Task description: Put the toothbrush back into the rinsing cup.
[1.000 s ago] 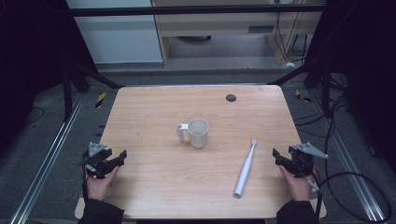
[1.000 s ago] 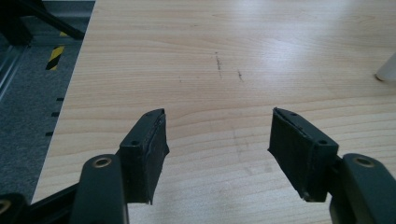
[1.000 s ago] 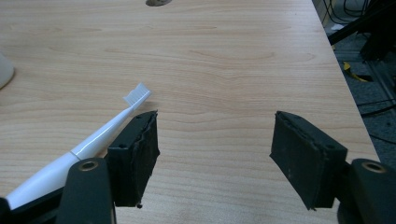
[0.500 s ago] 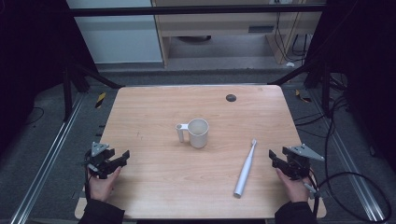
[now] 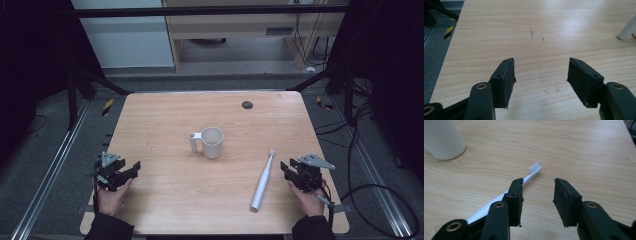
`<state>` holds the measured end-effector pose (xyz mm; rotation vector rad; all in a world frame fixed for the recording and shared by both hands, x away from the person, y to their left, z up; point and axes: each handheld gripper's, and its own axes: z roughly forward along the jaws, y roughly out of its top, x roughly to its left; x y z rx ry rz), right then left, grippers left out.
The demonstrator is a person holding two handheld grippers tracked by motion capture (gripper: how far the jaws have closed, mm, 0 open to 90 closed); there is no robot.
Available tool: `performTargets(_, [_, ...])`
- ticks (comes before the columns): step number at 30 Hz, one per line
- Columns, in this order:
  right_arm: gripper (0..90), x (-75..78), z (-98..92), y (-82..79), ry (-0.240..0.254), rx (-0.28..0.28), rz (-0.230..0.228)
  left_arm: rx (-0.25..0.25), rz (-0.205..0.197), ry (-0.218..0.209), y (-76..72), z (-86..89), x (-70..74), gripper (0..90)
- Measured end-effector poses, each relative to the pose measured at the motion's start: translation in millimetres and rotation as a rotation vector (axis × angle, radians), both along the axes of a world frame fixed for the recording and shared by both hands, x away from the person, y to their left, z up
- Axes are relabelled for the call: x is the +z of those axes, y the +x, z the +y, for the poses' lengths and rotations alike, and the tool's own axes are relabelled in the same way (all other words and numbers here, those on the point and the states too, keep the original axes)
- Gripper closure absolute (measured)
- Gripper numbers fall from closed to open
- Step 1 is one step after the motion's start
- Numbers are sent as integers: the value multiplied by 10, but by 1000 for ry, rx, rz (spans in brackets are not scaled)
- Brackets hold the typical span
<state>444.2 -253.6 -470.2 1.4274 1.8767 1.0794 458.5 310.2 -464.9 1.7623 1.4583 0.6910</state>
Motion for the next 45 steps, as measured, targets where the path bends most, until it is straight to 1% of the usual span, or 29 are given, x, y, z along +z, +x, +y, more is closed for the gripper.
performTargets(1, [647, -8, 32, 3, 6, 12, 14, -1, -1, 5, 0, -1, 1, 383])
performTargets(2, [647, -8, 32, 3, 6, 12, 14, -2, -1, 6, 1, -3, 2, 383])
performTargets(3, [676, -18, 65, 9, 2, 26, 28, -1, -3, 5, 2, -8, 4, 388])
performTargets(4, [676, -18, 65, 9, 2, 26, 28, -1, -3, 5, 2, -8, 4, 390])
performTargets(6, [714, -36, 118, 17, -8, 43, 42, -3, -5, 5, 1, -13, 9, 396])
performTargets(11, [758, -74, 215, 44, -23, 70, 73, -10, -6, 18, -3, -36, 14, 409])
performTargets(13, [767, -84, 231, 49, -27, 71, 74, -14, -6, 20, -5, -39, 18, 417])
performTargets(16, [792, -95, 262, 50, -21, 82, 89, -17, -7, 18, -8, -43, 21, 421])
performTargets(20, [823, -132, 276, 64, -37, 91, 102, -22, -4, 18, -3, -54, 16, 426])
performTargets(22, [841, -145, 279, 75, -36, 93, 114, -23, -3, 22, -2, -61, 14, 432])
performTargets(24, [846, -151, 277, 80, -36, 96, 115, -23, -5, 21, -3, -63, 15, 435])
performTargets(26, [858, -157, 287, 81, -28, 98, 127, -22, -3, 23, -2, -63, 15, 439])
performTargets(27, [865, -167, 296, 85, -35, 102, 129, -23, -2, 23, -1, -63, 14, 440])
performTargets(34, [874, -192, 345, 97, -39, 111, 147, -24, 1, 21, 0, -58, 13, 444])
performTargets(45, [876, -211, 366, 116, -43, 111, 151, -27, 2, 21, 1, -61, 12, 448])
